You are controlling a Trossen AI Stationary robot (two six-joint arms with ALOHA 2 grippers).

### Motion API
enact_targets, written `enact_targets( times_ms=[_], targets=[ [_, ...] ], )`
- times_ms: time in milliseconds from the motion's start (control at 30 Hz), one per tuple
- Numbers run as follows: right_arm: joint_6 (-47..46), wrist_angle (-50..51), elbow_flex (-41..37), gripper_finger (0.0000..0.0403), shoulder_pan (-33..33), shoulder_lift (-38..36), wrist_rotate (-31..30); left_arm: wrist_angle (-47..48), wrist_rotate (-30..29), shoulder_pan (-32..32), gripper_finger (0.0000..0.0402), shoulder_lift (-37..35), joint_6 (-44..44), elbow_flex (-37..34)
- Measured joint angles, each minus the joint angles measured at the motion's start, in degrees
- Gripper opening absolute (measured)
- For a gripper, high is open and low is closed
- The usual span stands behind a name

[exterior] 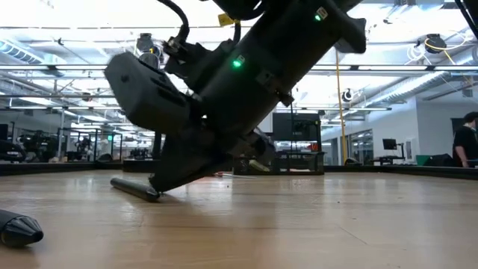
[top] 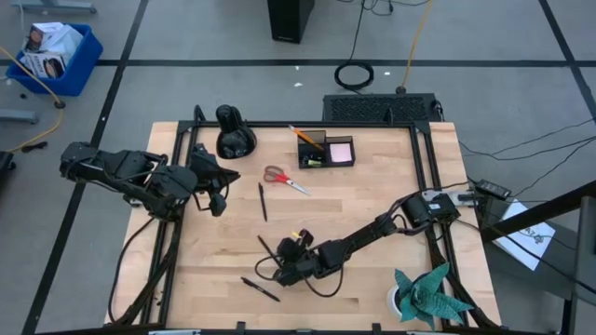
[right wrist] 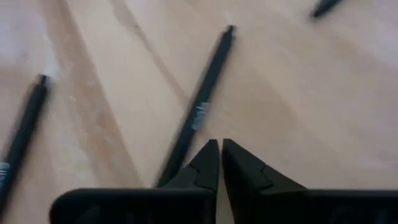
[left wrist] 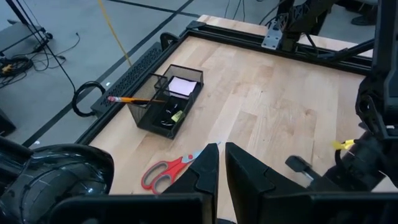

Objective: Pick and place office supplies into organizer
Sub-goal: Put the black pen into the black desk organizer

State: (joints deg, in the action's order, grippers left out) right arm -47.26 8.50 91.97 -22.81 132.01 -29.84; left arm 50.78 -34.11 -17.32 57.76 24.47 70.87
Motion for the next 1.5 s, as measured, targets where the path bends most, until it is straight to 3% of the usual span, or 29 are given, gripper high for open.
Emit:
enact_targets(
  times_ms=[167, 300, 567, 900, 1500],
  targets=[
    [1.22, -0.72, -0.15, 0.005, -0.59, -3.47, -4.81, -0.02, 0.03, 0.0, 0.0031, -0.02, 0.04, 0.0],
    [-7.0, -5.44, 0.17, 0.0074, -0.86, -6.1, -9.13, -0.02, 0.07, 0.0, 0.0031, 0.0, 0.02, 0.0],
    [-6.52, -6.79, 0.1, 0.0114, 2.68, -5.07, 1.43, 0.0, 0.09, 0.0, 0.0031, 0.0, -0.21, 0.0],
    [7.62, -9.36, 0.17, 0.019, 5.69, -3.94, 1.53, 0.08, 0.02, -0.02, 0.0031, 0.0, -1.34, 0.0],
    [17.68, -14.06, 0.32, 0.0185, 6.69, 0.09, 6.12, 0.02, -0.48, 0.0, 0.0031, 0.0, -1.31, 0.0]
  ],
)
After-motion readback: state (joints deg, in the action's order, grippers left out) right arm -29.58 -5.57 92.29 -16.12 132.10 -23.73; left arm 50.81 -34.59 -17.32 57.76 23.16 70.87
